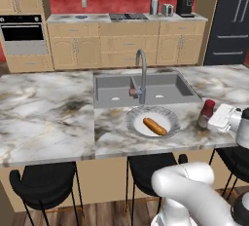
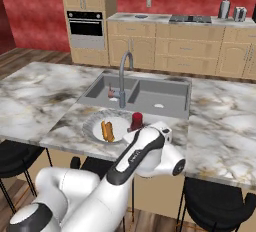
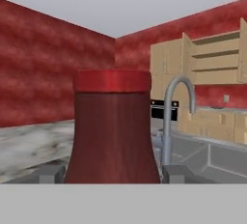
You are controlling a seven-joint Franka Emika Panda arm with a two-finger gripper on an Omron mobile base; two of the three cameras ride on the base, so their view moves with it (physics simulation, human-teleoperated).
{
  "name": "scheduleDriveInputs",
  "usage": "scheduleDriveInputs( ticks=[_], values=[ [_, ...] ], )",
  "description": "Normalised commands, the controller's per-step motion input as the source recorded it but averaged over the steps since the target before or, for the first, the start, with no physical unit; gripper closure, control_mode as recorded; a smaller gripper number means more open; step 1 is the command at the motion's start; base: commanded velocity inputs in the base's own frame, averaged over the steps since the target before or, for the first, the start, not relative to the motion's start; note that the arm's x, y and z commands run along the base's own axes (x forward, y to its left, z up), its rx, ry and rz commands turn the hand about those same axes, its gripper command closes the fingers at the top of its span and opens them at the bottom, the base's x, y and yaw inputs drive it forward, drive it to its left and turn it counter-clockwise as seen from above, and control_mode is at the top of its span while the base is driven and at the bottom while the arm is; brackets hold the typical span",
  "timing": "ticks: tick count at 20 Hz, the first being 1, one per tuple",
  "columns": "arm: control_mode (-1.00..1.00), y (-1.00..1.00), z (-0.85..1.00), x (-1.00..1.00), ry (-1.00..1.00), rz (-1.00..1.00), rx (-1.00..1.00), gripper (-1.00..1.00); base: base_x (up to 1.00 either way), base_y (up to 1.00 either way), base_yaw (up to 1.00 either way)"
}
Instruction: Move the hot dog bun to the plate on the dining table and place the condiment next to that plate. Then navigate to the fridge and take the sausage and place it on the plate as well.
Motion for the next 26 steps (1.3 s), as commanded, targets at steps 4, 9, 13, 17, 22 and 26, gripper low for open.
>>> scheduleDriveInputs(
  ticks=[4,9,13,17,22,26],
  values=[
    [-1.0,-0.12,-0.36,0.49,0.05,0.05,0.0,1.0,0.0,0.0,0.0],
    [-1.0,-0.13,-0.31,0.5,0.01,0.1,0.0,1.0,0.0,0.0,0.0],
    [-1.0,-0.15,-0.29,0.33,-0.02,0.09,0.0,1.0,0.0,0.0,0.0],
    [-1.0,-0.22,-0.25,0.21,-0.07,0.05,0.0,1.0,0.0,0.0,0.0],
    [-1.0,-0.11,-0.18,0.19,-0.08,0.03,0.0,1.0,0.0,0.0,0.0],
    [-1.0,0.0,-0.13,0.21,-0.01,0.0,0.0,1.0,0.0,0.0,0.0]
  ],
)
